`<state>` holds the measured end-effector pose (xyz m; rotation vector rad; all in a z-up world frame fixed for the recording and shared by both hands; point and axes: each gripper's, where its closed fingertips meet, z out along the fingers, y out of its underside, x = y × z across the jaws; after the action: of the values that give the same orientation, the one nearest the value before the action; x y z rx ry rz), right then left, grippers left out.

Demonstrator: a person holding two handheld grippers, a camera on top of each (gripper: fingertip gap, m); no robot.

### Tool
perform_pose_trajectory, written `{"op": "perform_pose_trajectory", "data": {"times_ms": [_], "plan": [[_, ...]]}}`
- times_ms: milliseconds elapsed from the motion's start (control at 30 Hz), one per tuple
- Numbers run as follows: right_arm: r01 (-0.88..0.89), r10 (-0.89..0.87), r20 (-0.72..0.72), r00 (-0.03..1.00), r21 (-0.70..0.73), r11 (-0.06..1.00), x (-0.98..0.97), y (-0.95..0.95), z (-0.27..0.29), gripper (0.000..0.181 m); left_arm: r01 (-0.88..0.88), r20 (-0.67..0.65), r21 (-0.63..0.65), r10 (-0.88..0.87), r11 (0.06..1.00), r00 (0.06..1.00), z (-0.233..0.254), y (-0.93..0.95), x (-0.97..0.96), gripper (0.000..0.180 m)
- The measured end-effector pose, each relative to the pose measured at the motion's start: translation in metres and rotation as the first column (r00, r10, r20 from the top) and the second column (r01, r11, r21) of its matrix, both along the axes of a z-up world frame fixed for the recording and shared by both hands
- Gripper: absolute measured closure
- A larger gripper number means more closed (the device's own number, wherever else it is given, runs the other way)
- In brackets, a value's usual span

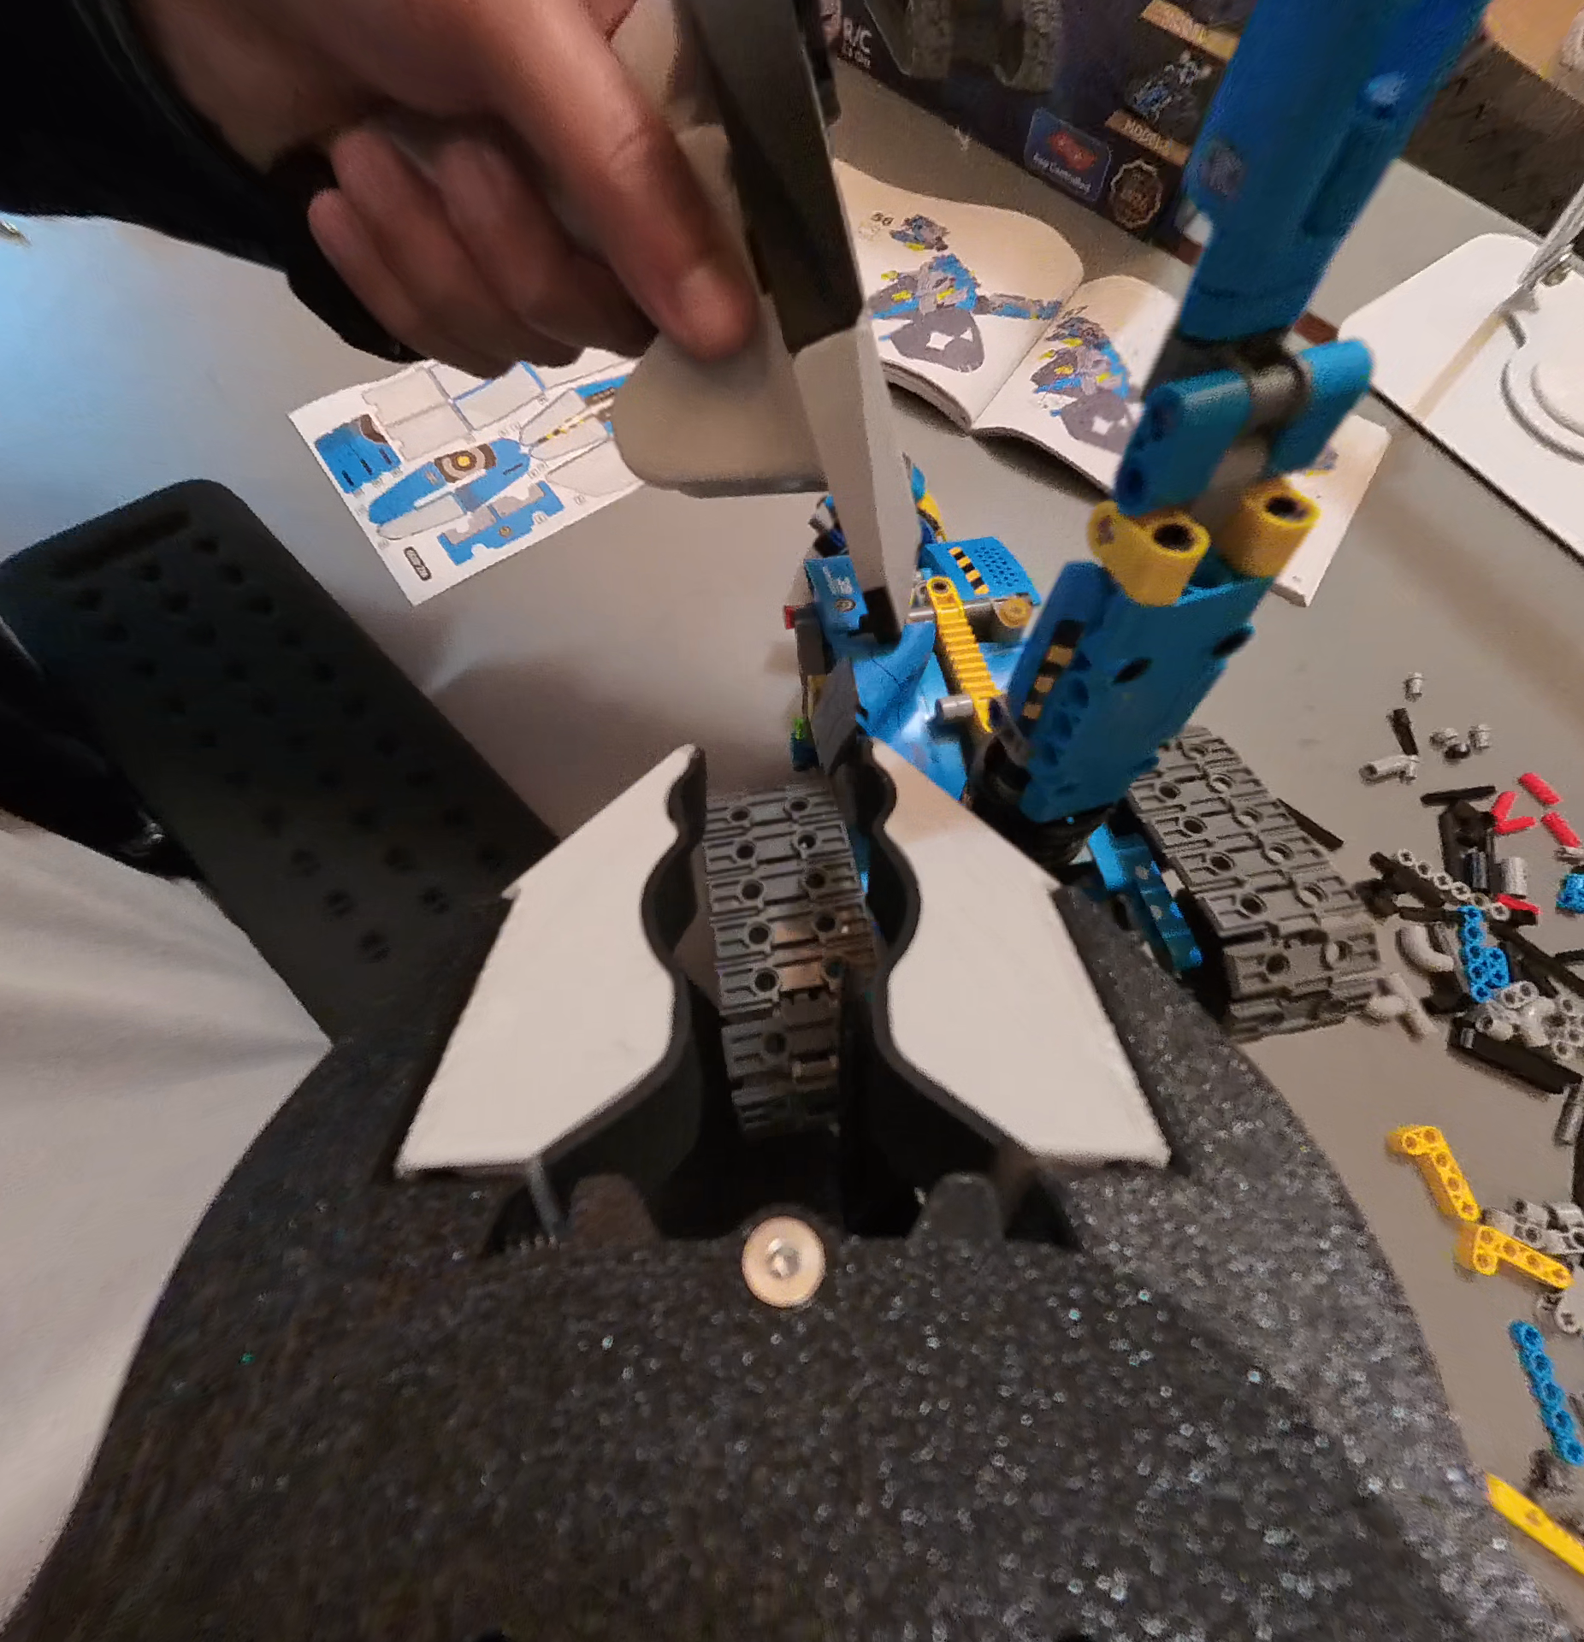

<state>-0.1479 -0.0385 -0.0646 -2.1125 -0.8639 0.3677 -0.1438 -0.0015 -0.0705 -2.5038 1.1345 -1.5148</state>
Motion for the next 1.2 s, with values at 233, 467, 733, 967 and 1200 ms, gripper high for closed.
{"op": "perform_pose_trajectory", "data": {"times_ms": [233, 467, 733, 967, 1200], "plan": [[0.032, -0.032, -0.032, 0.999, 0.007, 0.999, 0.007, 0.005, 0.004, 0.146, 0.048, -0.014, 0.116, -0.047, 0.992, 0.999, 0.008, -0.008, 0.001, 0.180], [0.040, -0.038, -0.026, 0.999, 0.041, 0.998, 0.004, 0.005, 0.002, 0.146, 0.082, 0.013, 0.151, -0.085, 0.985, 0.996, 0.020, -0.023, 0.006, 0.180], [0.045, -0.043, -0.025, 0.999, 0.073, 0.996, 0.009, 0.003, 0.006, 0.145, 0.077, 0.065, 0.138, -0.087, 0.987, 0.994, 0.040, -0.026, 0.002, 0.180], [0.009, -0.017, 0.061, 0.998, 0.140, 0.990, 0.001, 0.006, 0.005, 0.148, 0.068, 0.081, -0.031, -0.066, 0.997, 0.995, 0.033, -0.019, -0.003, 0.180], [0.016, -0.041, 0.136, 0.990, 0.184, 0.983, -0.001, 0.011, 0.005, 0.153, 0.067, 0.160, -0.224, -0.032, 0.972, 0.987, 0.040, -0.016, -0.001, 0.180]]}}
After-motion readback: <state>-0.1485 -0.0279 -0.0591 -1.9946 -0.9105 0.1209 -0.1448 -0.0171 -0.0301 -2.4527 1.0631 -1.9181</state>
